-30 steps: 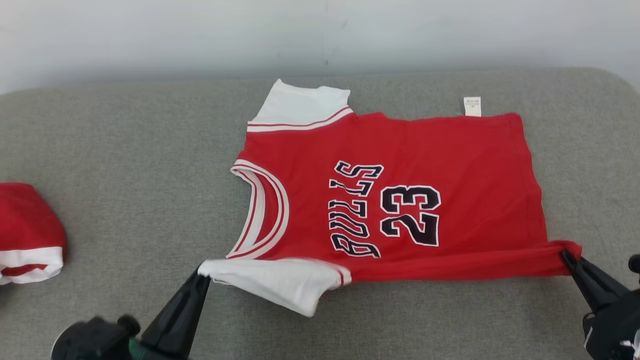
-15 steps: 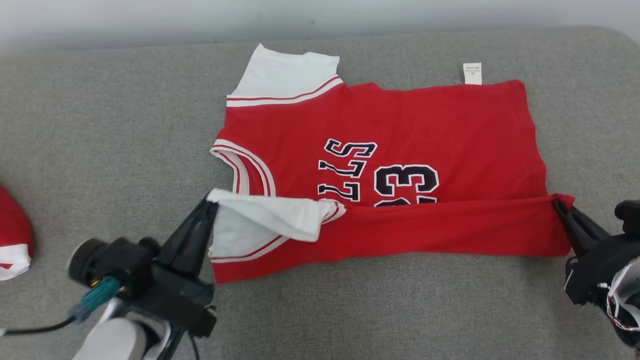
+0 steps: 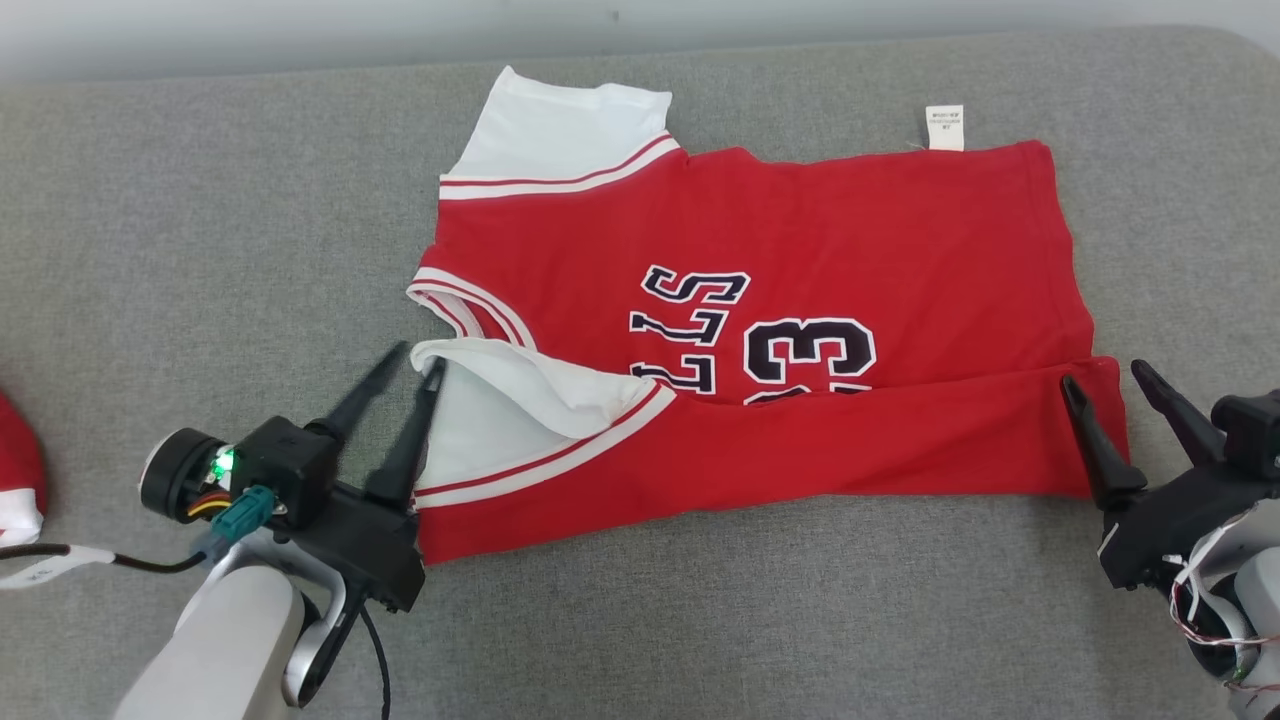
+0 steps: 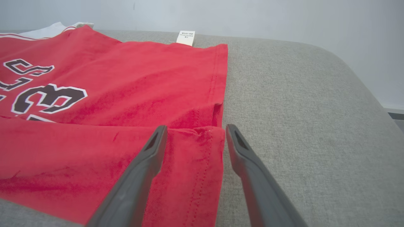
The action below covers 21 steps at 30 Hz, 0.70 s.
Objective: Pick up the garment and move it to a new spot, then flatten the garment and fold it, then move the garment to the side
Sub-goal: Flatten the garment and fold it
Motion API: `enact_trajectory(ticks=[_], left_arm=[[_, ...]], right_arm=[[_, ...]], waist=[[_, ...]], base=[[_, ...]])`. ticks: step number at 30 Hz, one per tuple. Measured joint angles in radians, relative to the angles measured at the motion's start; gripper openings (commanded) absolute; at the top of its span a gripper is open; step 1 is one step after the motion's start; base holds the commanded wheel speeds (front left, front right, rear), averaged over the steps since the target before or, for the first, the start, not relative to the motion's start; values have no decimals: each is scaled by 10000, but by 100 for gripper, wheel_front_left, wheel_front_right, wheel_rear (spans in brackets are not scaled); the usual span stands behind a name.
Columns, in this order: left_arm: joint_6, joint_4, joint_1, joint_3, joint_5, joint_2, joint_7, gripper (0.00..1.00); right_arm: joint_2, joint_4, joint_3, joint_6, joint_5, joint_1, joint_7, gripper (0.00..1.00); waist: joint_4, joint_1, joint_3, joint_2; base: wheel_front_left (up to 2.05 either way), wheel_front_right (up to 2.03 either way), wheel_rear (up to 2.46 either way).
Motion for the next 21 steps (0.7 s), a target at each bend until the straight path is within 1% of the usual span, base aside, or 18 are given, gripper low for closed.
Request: enact_trajectory(ticks=[2,5,8,10,12,15,19,21], left_arm=[[4,104,31,121,-21,-67,-19,100],[178,151,244,366,-40,-59,-54,100],[353,-107,716,669,-244,-44,-58,100],[397,-437,1174,825,-748,-113,56,100],[368,-809,1749,805,-1252,-215,577,100],[548,-1312,2455,642,-1624,-265,1507,100],[1179,-1559,2925,673,-1760,-171,2253,100],[1377,-1645,2969,679,-1829,-140,2581,100]], right_arm=[[-36,-61,86,-2,123,93,-215,100],[-151,-405,165,0,610,514,-255,100],[-514,-769,-194,-2,637,967,-435,100],[-598,-1009,-458,-2,512,1282,-453,100],[-566,-1210,-677,-2,401,1651,-449,100],[-405,-1488,-1076,-2,288,2020,-368,100],[-86,-1802,-1375,-2,113,2358,-198,100],[40,-1964,-1440,-2,-2,2434,-84,100]], waist=[[-9,-1,-63,0],[-19,-1,-177,0],[-38,-1,-263,0],[-70,-2,-285,-1],[-86,-2,-287,-1],[-99,-2,-277,-1],[-111,-2,-225,0],[-129,-2,-183,-1]], base=[[0,0,0],[0,0,0],[0,0,0],[0,0,0],[0,0,0],[0,0,0],[0,0,0],[0,0,0]])
